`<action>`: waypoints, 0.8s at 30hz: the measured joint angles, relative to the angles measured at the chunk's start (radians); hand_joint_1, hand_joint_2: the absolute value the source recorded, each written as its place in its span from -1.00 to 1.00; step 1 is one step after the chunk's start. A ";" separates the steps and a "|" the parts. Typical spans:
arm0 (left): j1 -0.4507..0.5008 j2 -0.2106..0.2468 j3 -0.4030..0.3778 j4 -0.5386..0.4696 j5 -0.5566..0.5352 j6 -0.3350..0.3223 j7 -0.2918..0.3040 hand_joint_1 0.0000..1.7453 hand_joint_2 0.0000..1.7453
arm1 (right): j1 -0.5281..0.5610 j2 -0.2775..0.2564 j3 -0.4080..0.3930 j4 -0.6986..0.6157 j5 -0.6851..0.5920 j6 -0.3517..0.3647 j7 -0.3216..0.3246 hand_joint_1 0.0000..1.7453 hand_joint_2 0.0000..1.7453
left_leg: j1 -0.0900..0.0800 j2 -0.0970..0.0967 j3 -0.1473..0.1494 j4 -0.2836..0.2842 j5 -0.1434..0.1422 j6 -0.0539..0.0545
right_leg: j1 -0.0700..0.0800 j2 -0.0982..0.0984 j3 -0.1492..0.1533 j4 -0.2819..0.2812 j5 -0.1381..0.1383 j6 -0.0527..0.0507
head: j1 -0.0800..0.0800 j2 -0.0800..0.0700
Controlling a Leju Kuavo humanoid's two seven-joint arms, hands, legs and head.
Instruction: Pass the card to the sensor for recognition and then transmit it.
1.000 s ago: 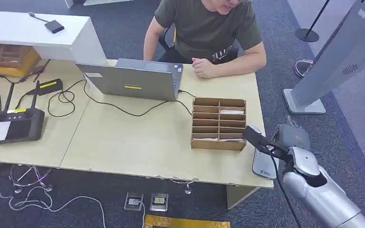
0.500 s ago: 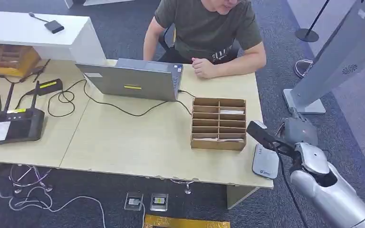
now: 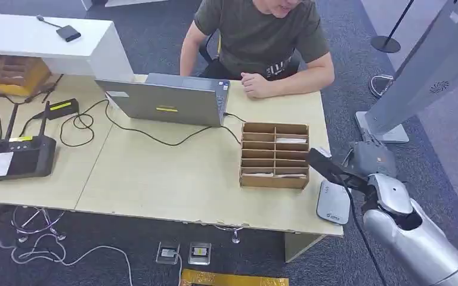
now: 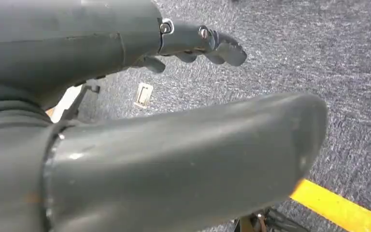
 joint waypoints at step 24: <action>-0.002 -0.043 0.000 -0.003 0.068 0.027 -0.010 -1.00 -1.00 | -0.242 0.180 0.123 0.061 -0.001 -0.008 -0.066 1.00 1.00 | 0.000 0.000 0.000 0.000 0.000 0.000 | 0.000 -0.001 0.000 0.000 0.000 0.000 | 0.000 0.000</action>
